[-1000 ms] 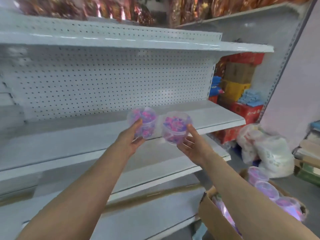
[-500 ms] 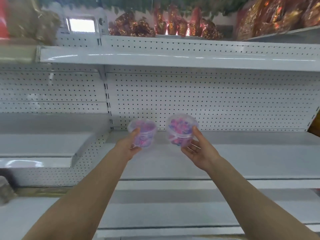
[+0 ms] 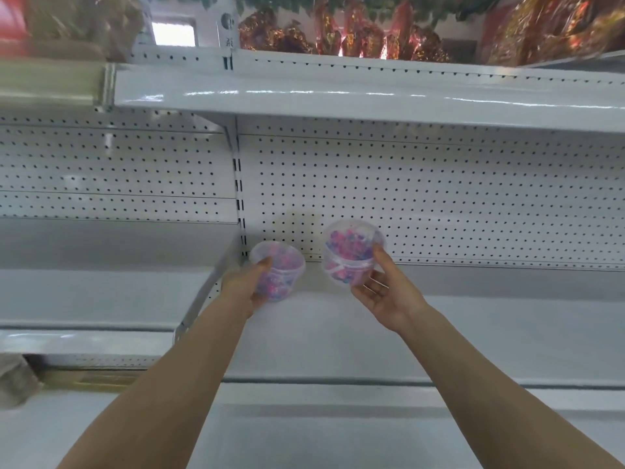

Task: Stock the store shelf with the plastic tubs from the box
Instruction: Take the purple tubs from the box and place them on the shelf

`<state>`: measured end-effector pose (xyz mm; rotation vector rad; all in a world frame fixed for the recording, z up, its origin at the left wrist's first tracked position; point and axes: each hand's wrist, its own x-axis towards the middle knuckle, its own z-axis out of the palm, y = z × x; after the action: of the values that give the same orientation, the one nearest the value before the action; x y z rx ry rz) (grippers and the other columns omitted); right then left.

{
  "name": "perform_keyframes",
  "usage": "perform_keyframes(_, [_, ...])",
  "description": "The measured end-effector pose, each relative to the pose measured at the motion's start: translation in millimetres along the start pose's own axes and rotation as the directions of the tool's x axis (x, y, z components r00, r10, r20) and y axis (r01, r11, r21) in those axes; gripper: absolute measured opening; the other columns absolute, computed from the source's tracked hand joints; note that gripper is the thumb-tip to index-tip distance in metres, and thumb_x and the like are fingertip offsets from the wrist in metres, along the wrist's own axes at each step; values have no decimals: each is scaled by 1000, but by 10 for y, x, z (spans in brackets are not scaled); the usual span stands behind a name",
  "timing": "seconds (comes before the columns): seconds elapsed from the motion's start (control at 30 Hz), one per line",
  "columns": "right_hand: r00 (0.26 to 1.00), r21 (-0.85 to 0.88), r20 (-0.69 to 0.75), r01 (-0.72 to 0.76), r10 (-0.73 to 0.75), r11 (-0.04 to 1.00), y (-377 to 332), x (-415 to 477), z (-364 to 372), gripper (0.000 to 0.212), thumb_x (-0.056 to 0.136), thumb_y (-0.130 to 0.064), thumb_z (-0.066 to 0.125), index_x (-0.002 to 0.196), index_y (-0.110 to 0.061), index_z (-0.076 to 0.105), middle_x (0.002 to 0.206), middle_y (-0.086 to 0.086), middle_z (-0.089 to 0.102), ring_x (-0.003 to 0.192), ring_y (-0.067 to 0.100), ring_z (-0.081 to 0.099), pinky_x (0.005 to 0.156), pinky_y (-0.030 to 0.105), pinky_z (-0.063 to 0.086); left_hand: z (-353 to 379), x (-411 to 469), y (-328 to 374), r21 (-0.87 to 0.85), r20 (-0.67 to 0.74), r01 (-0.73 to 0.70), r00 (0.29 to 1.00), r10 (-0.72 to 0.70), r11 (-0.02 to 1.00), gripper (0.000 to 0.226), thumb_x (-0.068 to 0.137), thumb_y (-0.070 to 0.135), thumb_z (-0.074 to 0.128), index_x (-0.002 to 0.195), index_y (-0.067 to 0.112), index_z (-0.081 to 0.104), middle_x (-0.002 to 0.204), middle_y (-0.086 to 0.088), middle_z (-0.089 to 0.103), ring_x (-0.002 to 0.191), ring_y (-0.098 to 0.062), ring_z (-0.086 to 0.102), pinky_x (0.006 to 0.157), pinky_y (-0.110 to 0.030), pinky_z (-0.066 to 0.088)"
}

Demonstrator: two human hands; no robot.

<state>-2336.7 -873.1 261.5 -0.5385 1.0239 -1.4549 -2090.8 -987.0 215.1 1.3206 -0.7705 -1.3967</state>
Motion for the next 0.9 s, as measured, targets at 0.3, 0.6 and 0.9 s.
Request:
perform_keyframes(0.3, [999, -9, -26, -22, 22, 1000, 59, 20, 71, 44, 78, -46, 77, 104, -11, 67, 98, 9, 66, 92, 23, 66, 97, 41, 55, 0, -16, -66, 283, -203, -171, 951, 233, 944, 71, 77, 46, 74, 131, 5, 52, 124, -12, 59, 116, -33, 55, 93, -37, 44])
perform_keyframes(0.6, [992, -92, -124, -45, 34, 995, 187, 107, -26, 53, 74, -48, 81, 101, -5, 66, 88, 9, 67, 81, 21, 68, 92, 38, 57, 234, -173, -88, 628, 128, -578, 737, 664, 521, 48, 74, 58, 68, 109, 26, 70, 112, -1, 68, 114, -26, 57, 99, -40, 44])
perform_keyframes(0.9, [965, -223, -263, -83, 22, 971, 270, 206, -38, 68, 68, -41, 88, 113, 1, 58, 109, 18, 65, 92, 32, 72, 76, 41, 62, 178, -265, -211, 580, 275, -658, 712, 646, 479, 23, 78, 29, 77, 100, 21, 75, 97, 4, 72, 95, -16, 66, 88, -24, 46])
